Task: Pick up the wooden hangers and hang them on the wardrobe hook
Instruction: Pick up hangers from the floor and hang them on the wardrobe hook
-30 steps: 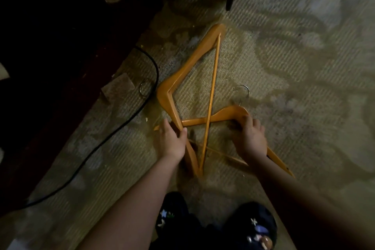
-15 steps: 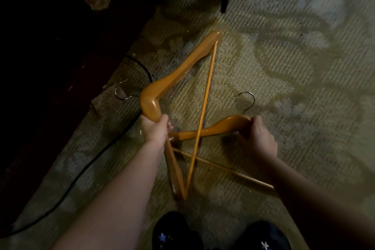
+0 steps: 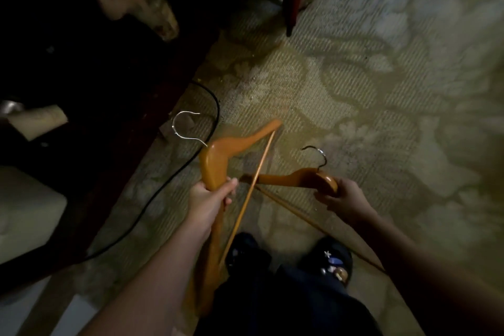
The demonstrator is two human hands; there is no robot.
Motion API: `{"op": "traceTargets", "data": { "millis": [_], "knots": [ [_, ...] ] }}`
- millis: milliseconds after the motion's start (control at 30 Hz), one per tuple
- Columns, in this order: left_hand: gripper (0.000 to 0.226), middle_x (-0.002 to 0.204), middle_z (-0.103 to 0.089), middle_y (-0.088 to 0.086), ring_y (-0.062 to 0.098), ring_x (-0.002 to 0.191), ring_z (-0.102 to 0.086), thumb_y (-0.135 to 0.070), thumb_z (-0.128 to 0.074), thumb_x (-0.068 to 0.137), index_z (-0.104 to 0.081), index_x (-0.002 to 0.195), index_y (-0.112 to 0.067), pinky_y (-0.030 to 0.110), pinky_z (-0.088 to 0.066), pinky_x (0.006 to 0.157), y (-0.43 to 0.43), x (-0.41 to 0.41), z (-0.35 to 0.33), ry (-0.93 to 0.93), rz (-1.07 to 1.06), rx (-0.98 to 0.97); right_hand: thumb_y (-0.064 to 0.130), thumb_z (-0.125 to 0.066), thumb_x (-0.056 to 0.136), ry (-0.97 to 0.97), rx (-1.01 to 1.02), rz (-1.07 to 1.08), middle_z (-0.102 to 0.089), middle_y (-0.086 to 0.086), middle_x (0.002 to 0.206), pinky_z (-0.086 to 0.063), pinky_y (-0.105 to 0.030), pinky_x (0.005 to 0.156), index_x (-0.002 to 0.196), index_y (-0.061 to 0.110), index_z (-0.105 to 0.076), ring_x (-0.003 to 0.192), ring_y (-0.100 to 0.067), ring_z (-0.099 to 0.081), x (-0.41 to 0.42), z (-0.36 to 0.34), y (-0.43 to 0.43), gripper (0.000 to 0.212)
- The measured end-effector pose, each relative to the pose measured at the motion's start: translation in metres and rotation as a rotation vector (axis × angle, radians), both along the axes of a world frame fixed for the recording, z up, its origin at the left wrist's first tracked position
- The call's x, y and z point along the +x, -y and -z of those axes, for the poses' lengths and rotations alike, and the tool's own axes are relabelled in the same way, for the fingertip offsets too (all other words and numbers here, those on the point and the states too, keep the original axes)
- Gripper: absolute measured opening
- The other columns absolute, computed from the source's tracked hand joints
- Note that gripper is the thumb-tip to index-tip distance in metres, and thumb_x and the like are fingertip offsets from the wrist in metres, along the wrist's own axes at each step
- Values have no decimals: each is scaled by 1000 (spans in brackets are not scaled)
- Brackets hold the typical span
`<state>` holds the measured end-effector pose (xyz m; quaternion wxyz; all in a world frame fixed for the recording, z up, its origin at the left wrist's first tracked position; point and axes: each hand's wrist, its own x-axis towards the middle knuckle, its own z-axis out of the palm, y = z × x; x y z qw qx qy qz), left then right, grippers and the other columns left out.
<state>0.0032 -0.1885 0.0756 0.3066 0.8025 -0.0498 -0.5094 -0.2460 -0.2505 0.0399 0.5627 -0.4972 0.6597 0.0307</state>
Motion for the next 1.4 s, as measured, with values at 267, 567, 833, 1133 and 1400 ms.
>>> {"op": "traceTargets", "data": {
  "millis": [267, 567, 833, 1133, 1400],
  "knots": [
    [28, 41, -51, -5, 9, 38, -47, -23, -66, 85, -56, 62, -11, 18, -40, 40, -41, 4, -178, -93, 276, 152, 22, -64, 85, -75, 22, -143, -67, -7, 84, -56, -45, 77, 102, 17, -67, 74, -23, -64, -16, -172, -24, 18],
    [32, 47, -51, 2, 3, 32, -48, -11, -58, 90, -53, 59, -7, 14, -40, 38, -97, 6, -374, -137, 344, 78, 25, -62, 86, -107, -37, -276, -55, 10, 68, -40, -16, 56, 94, 18, -63, 61, 0, -50, -20, -382, -69, 11],
    [28, 45, -52, 1, 7, 34, -48, -14, -61, 88, -54, 63, -7, 21, -40, 43, -163, 24, -452, -74, 253, 56, 17, -59, 89, -65, -76, -327, -55, 11, 67, -46, -19, 63, 82, 24, -63, 59, -1, -51, -16, -478, -96, 11],
    [17, 56, -56, 7, 13, 45, -54, -17, -57, 91, -57, 78, -5, 23, -45, 48, -226, 14, -479, -51, 30, 67, 24, -57, 89, -196, -36, -743, -61, -4, 94, -48, -33, 81, 116, 15, -56, 89, -21, -59, 9, -490, -50, 28],
    [15, 69, -59, 14, 23, 60, -56, -19, -58, 91, -59, 84, -6, 29, -46, 56, -252, -92, -503, 24, -522, 86, 23, -54, 92, -193, -92, -1204, -57, -8, 93, -40, -27, 72, 106, 13, -53, 83, -21, -54, 11, -496, 15, 17]
  ]
}}
